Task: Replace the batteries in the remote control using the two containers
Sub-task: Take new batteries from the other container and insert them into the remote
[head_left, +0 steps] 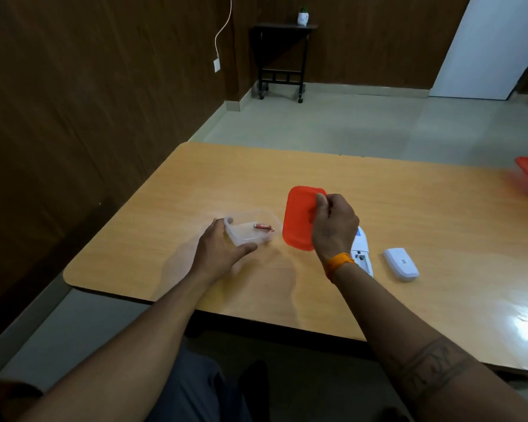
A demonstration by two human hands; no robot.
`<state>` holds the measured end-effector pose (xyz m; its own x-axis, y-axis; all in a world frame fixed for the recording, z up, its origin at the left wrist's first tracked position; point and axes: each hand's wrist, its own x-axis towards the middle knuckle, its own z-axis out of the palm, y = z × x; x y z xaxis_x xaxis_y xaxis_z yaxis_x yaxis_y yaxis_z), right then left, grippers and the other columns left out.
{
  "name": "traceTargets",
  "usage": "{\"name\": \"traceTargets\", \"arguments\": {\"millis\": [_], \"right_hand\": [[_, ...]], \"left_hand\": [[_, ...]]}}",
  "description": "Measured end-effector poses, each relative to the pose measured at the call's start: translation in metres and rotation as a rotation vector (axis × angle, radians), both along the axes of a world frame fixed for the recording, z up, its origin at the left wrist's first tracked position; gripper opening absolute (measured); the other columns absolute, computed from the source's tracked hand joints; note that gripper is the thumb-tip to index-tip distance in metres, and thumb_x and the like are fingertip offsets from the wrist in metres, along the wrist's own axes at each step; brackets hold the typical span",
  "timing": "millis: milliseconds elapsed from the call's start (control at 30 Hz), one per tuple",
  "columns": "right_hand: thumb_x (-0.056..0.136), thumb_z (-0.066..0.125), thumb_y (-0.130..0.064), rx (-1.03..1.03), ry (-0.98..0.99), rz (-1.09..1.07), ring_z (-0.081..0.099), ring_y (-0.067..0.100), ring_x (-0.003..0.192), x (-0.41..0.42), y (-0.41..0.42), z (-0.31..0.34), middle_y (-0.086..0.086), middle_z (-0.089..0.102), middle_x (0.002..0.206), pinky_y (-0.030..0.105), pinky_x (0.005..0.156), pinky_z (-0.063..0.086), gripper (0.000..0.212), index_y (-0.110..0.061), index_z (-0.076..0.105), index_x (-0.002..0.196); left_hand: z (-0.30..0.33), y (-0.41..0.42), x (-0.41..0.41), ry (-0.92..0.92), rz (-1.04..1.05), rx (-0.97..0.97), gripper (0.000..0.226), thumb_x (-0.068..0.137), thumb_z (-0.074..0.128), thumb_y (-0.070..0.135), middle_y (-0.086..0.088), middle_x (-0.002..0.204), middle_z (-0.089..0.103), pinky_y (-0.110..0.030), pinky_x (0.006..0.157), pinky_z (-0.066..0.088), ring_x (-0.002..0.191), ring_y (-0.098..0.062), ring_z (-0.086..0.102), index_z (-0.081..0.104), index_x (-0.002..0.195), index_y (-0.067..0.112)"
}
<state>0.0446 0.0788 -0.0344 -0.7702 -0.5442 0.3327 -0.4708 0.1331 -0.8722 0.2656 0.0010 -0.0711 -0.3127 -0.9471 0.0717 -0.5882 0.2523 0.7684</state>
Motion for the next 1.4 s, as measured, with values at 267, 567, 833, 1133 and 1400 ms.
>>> {"name": "traceTargets", "arguments": {"millis": [267, 567, 833, 1133, 1400], "right_hand": [[0.103, 0.058, -0.038, 0.279, -0.081, 0.062, 0.067, 0.033, 0.094, -0.009, 0.010, -0.032, 0.012, 0.074, 0.094, 0.030, 0.073, 0.040, 0.036, -0.007, 0.075, 0.096], [0.094, 0.062, -0.036, 0.468, 0.075, 0.157, 0.068, 0.029, 0.094, 0.000, 0.019, -0.036, 0.006, 0.076, 0.098, 0.033, 0.076, 0.050, 0.027, -0.014, 0.076, 0.101], [0.094, 0.068, -0.040, 0.370, 0.470, 0.298, 0.062, 0.028, 0.100, 0.007, 0.003, -0.024, 0.006, 0.068, 0.103, 0.039, 0.080, 0.051, 0.029, -0.016, 0.071, 0.110], [0.088, 0.073, -0.024, 0.720, 0.858, 0.608, 0.068, 0.033, 0.106, 0.033, -0.073, 0.015, 0.007, 0.074, 0.115, 0.034, 0.077, 0.050, 0.026, -0.022, 0.075, 0.113], [0.087, 0.070, -0.014, 0.803, 0.925, 0.593, 0.070, 0.039, 0.096, 0.040, -0.086, 0.008, 0.015, 0.073, 0.109, 0.036, 0.074, 0.055, 0.020, -0.014, 0.076, 0.106]], "left_hand": [[-0.002, -0.001, -0.009, -0.266, 0.040, -0.055, 0.095, 0.076, 0.083, 0.060, -0.014, 0.158, 0.047, -0.045, 0.124, 0.027, 0.160, -0.032, 0.019, 0.047, 0.146, 0.007], [-0.004, -0.010, -0.005, -0.413, 0.037, -0.023, 0.115, 0.071, 0.076, 0.075, -0.013, 0.173, 0.022, -0.046, 0.130, 0.010, 0.162, -0.033, 0.010, 0.034, 0.161, 0.015], [-0.002, -0.013, -0.005, -0.477, 0.014, 0.007, 0.121, 0.070, 0.074, 0.079, -0.011, 0.175, 0.013, -0.049, 0.130, 0.009, 0.162, -0.032, 0.006, 0.028, 0.163, 0.015], [-0.002, -0.015, -0.005, -0.494, 0.000, -0.003, 0.123, 0.070, 0.071, 0.082, -0.012, 0.175, 0.013, -0.049, 0.129, 0.009, 0.162, -0.032, 0.006, 0.025, 0.163, 0.015], [0.003, -0.013, -0.005, -0.501, -0.010, -0.001, 0.126, 0.070, 0.071, 0.082, -0.011, 0.175, 0.012, -0.049, 0.129, 0.009, 0.162, -0.031, 0.007, 0.023, 0.164, 0.014]]}}
